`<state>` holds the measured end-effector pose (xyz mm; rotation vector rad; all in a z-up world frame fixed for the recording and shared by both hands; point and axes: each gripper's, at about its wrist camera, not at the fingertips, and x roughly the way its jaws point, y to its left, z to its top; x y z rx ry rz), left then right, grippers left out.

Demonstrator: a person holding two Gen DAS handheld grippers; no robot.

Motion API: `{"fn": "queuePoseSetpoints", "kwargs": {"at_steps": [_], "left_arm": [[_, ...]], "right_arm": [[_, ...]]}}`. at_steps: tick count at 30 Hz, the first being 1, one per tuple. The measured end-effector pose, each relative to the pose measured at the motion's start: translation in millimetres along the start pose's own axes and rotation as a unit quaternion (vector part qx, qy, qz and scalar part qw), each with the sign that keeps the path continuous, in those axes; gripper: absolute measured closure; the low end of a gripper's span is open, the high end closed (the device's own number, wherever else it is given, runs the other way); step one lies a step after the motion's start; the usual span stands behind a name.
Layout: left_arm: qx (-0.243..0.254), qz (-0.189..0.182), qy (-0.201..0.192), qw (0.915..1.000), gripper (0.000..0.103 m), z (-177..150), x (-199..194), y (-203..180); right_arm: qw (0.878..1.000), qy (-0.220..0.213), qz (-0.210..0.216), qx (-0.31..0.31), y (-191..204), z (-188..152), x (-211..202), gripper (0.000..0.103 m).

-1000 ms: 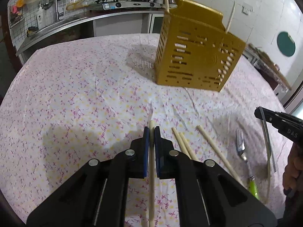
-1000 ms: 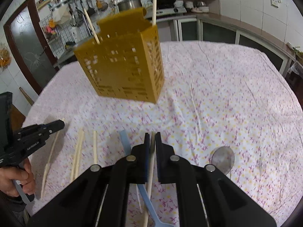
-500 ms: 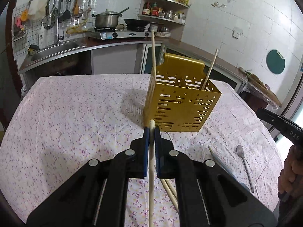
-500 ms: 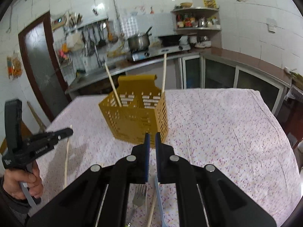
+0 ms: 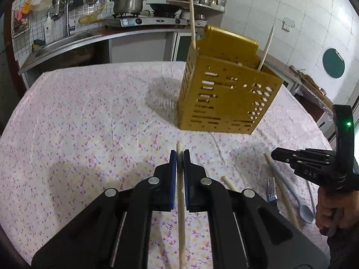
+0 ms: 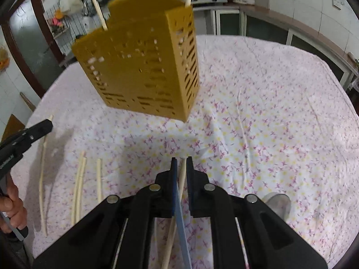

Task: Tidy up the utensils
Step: 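Carry the left tool's chopstick above the yellow holder while the right tool carries its chopstick there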

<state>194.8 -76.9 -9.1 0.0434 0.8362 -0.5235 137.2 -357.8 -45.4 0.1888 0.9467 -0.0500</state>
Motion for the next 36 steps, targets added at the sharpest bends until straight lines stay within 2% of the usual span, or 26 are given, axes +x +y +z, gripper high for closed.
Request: {"fn": "queuePoseSetpoints", "kwargs": {"at_steps": [3, 13, 15, 18, 26, 31, 36], "left_arm": [[-0.002, -0.002, 0.011, 0.9999, 0.098, -1.1, 9.5, 1.5], [-0.003, -0.007, 0.03, 0.9995, 0.098, -6.9, 28.5, 5.0], [-0.002, -0.008, 0.034, 0.9994, 0.098, -7.8, 32.5, 3.8], [-0.004, -0.01, 0.041, 0.9991, 0.099, -8.0, 35.4, 4.2], [-0.003, -0.014, 0.006, 0.9999, 0.099, 5.8, 2.4, 5.3], [-0.001, -0.017, -0.032, 0.9994, 0.099, 19.1, -28.5, -0.1], [-0.001, -0.024, -0.068, 0.9974, 0.099, 32.0, -58.0, -9.0]], "right_arm": [[1.0, 0.022, -0.01, 0.001, -2.8, -2.2, 13.9, 0.091], [0.999, 0.039, -0.029, -0.019, 9.3, 1.5, 17.1, 0.088], [0.998, 0.034, -0.04, -0.038, 12.8, 1.4, 18.4, 0.092], [0.999, 0.031, -0.028, -0.026, 8.6, 3.2, 14.3, 0.098], [0.997, -0.076, 0.013, -0.007, 15.1, 12.6, -52.3, 0.098], [0.987, -0.151, 0.045, -0.005, 22.3, 24.4, -101.1, 0.098], [0.979, -0.199, 0.052, -0.015, 27.7, 30.8, -138.2, 0.098]]}}
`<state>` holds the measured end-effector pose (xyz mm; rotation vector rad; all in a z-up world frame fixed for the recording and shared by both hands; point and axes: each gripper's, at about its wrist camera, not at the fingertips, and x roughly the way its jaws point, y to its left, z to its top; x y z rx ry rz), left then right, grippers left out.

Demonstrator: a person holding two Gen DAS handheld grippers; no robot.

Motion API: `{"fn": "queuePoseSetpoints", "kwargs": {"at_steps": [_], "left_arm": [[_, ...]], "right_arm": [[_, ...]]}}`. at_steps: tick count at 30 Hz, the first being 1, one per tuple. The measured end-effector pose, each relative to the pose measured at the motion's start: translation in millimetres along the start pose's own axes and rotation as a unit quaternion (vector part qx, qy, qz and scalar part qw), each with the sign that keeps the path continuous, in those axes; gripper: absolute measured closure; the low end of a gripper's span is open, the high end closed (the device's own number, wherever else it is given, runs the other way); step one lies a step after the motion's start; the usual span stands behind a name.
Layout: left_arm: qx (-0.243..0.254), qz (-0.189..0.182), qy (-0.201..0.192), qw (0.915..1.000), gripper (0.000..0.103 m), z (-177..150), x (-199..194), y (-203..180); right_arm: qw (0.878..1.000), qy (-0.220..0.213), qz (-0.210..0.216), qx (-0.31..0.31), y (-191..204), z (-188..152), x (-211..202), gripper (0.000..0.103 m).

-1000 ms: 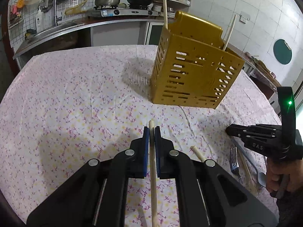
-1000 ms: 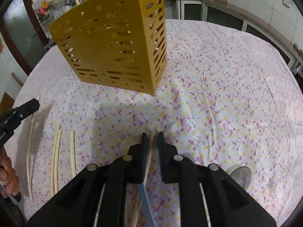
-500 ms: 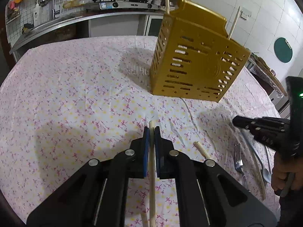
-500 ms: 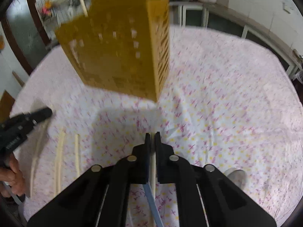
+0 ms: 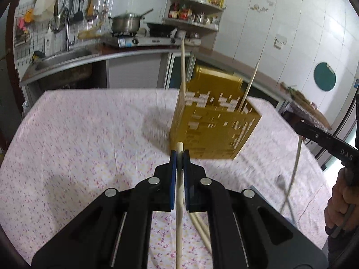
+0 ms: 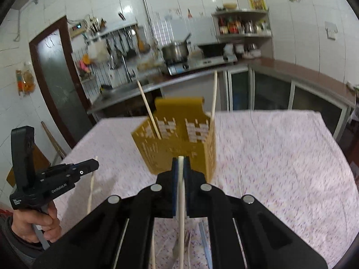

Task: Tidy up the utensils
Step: 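Carry the left tool's chopstick above the yellow holder while the right tool carries its chopstick there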

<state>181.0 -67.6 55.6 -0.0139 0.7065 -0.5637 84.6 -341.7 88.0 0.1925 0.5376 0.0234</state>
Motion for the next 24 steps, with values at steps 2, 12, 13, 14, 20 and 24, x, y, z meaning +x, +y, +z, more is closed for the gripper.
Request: {"fn": "queuePoseSetpoints", "kwargs": {"at_steps": [2, 12, 13, 14, 20, 24], "left_arm": [[0.005, 0.0, -0.016, 0.9999, 0.099, 6.4, -8.0, -5.5], [0.024, -0.017, -0.074, 0.9968, 0.099, 40.4, -33.3, -25.9], [0.026, -0.016, -0.081, 0.9962, 0.099, 46.3, -34.7, -27.4], [0.027, -0.017, -0.086, 0.9958, 0.099, 51.4, -35.4, -29.1], [0.038, -0.022, -0.119, 0.992, 0.099, 92.5, -40.1, -42.3], [0.049, -0.027, -0.153, 0.9866, 0.099, 131.2, -41.0, -56.9]], "right_arm": [[1.0, -0.015, 0.0, -0.007, 4.2, 5.9, -8.6, 0.098], [0.998, -0.062, -0.005, -0.024, 13.6, 29.9, -35.4, 0.098], [0.997, -0.066, -0.005, -0.026, 14.1, 33.3, -37.6, 0.098], [0.997, -0.069, -0.007, -0.028, 14.4, 37.1, -38.5, 0.098], [0.993, -0.113, -0.012, -0.041, 18.7, 79.8, -49.6, 0.098], [0.989, -0.139, -0.016, -0.05, 26.1, 111.7, -51.3, 0.098]]}}
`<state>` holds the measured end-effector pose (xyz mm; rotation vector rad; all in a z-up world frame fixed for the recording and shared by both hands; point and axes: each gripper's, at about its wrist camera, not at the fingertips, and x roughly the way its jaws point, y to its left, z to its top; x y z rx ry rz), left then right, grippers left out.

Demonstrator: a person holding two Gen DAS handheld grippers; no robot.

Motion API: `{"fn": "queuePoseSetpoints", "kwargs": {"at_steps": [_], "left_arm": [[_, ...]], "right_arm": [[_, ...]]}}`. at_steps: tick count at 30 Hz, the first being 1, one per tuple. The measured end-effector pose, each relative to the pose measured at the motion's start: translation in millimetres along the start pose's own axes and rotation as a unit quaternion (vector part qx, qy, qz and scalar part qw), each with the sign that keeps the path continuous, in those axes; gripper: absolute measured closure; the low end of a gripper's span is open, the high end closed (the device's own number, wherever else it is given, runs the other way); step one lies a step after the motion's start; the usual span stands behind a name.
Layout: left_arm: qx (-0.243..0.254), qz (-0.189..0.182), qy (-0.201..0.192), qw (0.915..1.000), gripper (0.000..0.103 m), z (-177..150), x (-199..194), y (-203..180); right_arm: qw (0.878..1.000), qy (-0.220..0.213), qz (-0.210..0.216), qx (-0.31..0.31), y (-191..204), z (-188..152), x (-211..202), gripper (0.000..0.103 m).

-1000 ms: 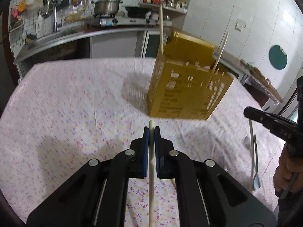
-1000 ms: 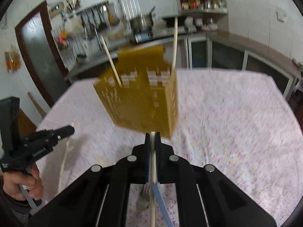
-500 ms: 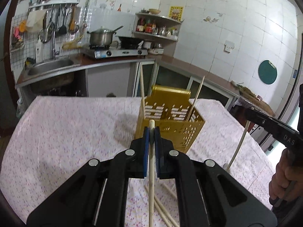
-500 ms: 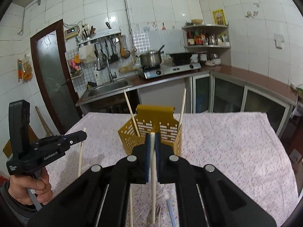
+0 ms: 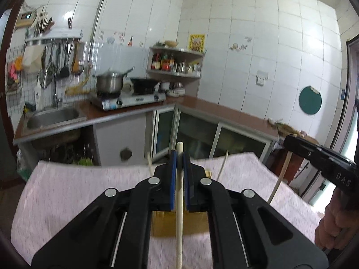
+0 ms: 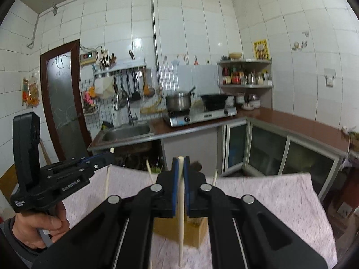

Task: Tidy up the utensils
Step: 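Carry the left tool's chopstick above the yellow holder while the right tool carries its chopstick there, then open the left tool to drop its chopstick into the holder while the right tool releases its chopstick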

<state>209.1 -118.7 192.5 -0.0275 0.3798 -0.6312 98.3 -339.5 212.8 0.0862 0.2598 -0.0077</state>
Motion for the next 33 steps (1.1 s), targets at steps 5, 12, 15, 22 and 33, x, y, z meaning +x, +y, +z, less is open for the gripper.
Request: {"fn": "queuePoseSetpoints", "kwargs": {"at_steps": [5, 12, 15, 22, 33], "left_arm": [[0.002, -0.003, -0.039, 0.9992, 0.099, 36.8, 17.7, -4.8], [0.002, 0.006, -0.072, 0.9974, 0.099, 47.9, 67.5, 6.1], [-0.012, 0.001, -0.068, 0.9976, 0.099, 40.9, 88.7, 15.8], [-0.02, 0.005, -0.082, 0.9964, 0.099, 22.9, 107.3, 26.5], [-0.009, 0.007, -0.104, 0.9945, 0.099, 29.2, 104.4, 25.9]], "right_arm": [[0.999, -0.031, -0.012, -0.015, 3.6, 36.4, 16.3, 0.098], [0.999, -0.032, -0.02, -0.01, -4.3, 42.8, 51.5, 0.098], [0.999, -0.027, -0.024, -0.011, -9.5, 35.9, 67.7, 0.098], [1.0, -0.017, -0.025, -0.009, -16.1, 21.3, 93.6, 0.098], [1.0, -0.016, -0.019, -0.012, -13.8, 17.8, 94.2, 0.098]]}}
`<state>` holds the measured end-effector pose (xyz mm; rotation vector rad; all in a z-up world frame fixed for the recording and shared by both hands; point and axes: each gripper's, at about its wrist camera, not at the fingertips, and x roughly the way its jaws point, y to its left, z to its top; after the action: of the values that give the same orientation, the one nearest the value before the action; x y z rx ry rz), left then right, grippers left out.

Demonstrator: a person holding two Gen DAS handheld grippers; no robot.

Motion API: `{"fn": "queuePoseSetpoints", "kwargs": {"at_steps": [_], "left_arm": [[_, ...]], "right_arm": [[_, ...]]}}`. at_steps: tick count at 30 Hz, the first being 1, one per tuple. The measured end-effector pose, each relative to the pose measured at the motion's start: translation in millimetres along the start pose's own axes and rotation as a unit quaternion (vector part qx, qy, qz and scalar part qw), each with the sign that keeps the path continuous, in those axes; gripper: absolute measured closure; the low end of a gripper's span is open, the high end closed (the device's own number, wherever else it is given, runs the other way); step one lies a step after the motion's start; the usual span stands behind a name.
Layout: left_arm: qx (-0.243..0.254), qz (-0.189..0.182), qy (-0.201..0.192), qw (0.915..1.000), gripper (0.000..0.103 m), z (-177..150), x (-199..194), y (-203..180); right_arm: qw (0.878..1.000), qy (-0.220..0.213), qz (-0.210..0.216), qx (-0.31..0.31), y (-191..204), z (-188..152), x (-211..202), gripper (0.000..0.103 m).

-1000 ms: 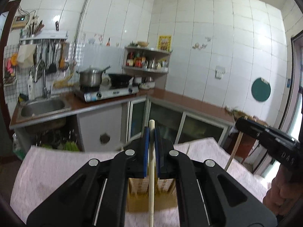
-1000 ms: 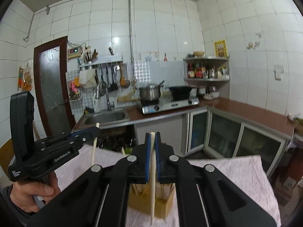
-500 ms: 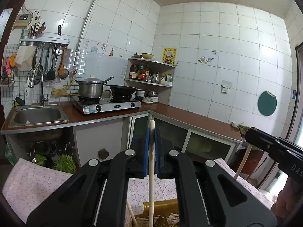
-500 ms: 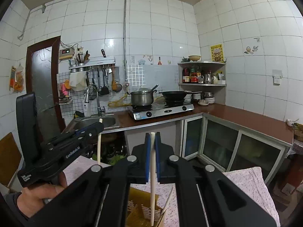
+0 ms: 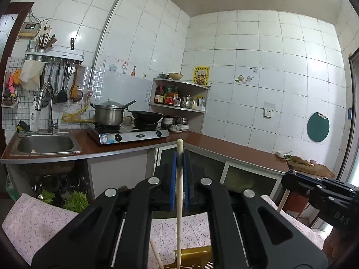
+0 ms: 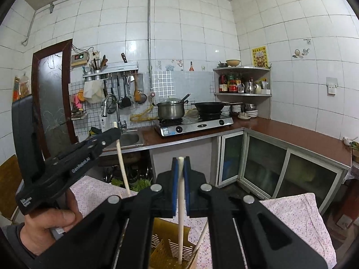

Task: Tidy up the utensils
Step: 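Open the left tool to drop its chopstick into the holder while the right tool releases its chopstick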

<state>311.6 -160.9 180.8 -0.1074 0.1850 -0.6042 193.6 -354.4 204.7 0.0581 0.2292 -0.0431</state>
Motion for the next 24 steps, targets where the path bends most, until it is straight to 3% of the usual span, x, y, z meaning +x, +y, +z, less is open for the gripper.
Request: {"fn": "queuePoseSetpoints", "kwargs": {"at_steps": [9, 12, 14, 16, 19, 21, 22, 24], "left_arm": [[-0.001, -0.001, 0.063, 0.998, 0.098, -36.0, 4.5, 2.6], [-0.016, 0.0, 0.082, 0.9965, 0.071, -47.4, -1.2, 7.8], [-0.016, 0.004, 0.091, 0.9957, 0.066, -50.4, -7.6, 10.0], [-0.009, 0.013, 0.097, 0.9952, 0.052, -51.1, -19.6, 11.6], [0.001, 0.023, 0.102, 0.9945, 0.048, -55.0, -44.9, 16.3], [0.007, 0.036, 0.113, 0.9929, 0.043, -65.1, -66.4, 21.7], [0.005, 0.04, 0.122, 0.9917, 0.041, -72.1, -76.0, 25.3], [-0.002, 0.048, 0.158, 0.9863, 0.04, -97.5, -95.1, 33.7]], "right_arm": [[0.999, 0.033, 0.011, 0.006, -1.0, -24.8, 10.2, 0.097], [0.999, 0.039, 0.006, 0.017, -6.3, -31.3, 8.2, 0.097], [0.999, 0.039, 0.004, 0.022, -10.2, -33.2, 2.4, 0.097], [0.999, 0.037, -0.003, 0.022, -13.8, -34.9, -8.4, 0.097], [0.999, 0.043, -0.012, 0.019, -19.1, -41.9, -27.4, 0.096], [0.998, 0.059, -0.017, 0.018, -24.4, -55.9, -40.8, 0.081], [0.997, 0.068, -0.022, 0.017, -27.3, -64.2, -45.4, 0.069], [0.995, 0.092, -0.029, 0.016, -33.6, -92.1, -57.9, 0.068]]}}
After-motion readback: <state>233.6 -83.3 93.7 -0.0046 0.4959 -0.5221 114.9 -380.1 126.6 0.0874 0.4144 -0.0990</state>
